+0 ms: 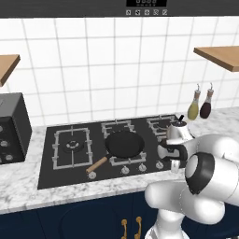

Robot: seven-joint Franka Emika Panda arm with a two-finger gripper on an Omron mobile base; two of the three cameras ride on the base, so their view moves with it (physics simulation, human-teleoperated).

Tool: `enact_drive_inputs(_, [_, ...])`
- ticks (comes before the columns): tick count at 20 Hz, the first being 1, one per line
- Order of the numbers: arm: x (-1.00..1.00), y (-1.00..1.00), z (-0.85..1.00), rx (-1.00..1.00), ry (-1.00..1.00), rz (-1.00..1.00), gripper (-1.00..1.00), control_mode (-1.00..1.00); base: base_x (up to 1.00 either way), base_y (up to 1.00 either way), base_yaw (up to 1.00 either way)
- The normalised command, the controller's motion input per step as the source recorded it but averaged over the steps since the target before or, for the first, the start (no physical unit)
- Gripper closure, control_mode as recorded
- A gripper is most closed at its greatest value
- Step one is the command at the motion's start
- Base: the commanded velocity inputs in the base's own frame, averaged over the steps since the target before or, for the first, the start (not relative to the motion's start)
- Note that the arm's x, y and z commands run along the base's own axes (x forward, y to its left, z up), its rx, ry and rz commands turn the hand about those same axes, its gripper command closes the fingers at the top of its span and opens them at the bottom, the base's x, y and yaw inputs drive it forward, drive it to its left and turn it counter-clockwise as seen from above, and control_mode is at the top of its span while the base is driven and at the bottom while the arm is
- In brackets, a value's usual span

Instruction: Pick the kettle from the counter and place it on a stove burner. Then turn the burner on.

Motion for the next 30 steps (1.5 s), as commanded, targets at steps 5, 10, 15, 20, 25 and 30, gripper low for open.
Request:
enact_drive_inputs(5, [0.0,0.0,0.53,0.0,-0.19,0.0,-1.0,-1.0,0.0,0.0,0.0])
enact_drive_inputs(10, [0.0,0.0,0.52,0.0,-0.2,0.0,-1.0,-1.0,0.0,0.0,0.0])
enact_drive_inputs(15, [0.0,0.0,0.0,0.0,0.0,0.0,-1.0,-1.0,0.0,0.0,0.0])
enact_drive_inputs(20, [0.0,-0.05,0.18,0.0,-0.02,0.0,-1.0,-1.0,0.0,0.0,0.0])
enact_drive_inputs(25, [-0.28,-0.34,0.45,0.03,-0.17,-0.03,-1.0,-1.0,0.0,0.0,0.0])
enact_drive_inputs(30, [-0.89,-0.69,0.71,0.13,-0.34,-0.04,-1.0,-1.0,0.0,0.0,0.0])
